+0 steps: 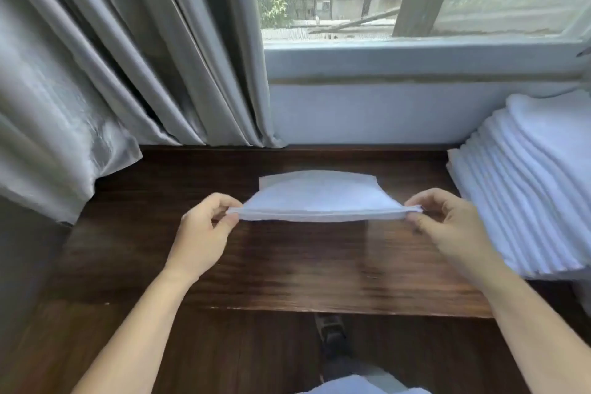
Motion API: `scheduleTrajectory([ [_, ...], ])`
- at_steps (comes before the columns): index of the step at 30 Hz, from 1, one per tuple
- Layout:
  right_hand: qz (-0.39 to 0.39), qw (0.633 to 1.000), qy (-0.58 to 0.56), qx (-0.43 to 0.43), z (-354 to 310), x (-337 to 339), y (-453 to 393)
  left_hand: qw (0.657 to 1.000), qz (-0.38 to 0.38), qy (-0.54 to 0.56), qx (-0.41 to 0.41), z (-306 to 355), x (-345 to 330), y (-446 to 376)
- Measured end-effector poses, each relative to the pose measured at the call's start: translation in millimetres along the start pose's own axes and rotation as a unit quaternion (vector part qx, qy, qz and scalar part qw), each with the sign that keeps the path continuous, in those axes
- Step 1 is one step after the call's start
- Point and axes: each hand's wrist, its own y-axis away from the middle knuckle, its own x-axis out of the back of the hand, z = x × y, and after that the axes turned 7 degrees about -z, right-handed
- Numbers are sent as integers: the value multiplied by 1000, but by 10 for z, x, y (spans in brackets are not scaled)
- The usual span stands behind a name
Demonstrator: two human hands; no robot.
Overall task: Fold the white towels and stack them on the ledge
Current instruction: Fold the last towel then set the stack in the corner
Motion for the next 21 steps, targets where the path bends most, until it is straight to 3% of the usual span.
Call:
scheduleTrajectory([
  [5,-32,991,33,-123,607,-419,621,990,-68,-29,118,-551,-395,583],
  [9,-41,986,58,-153,822,-559,976,984,-85,-32,151,-767,-536,916],
  [14,-47,984,57,-160,827,-515,945,989,-92,-5,118,-792,-458,872],
  [21,16,992,17,-125,624,-483,-13,993,-32,63,98,-538,-494,-151],
])
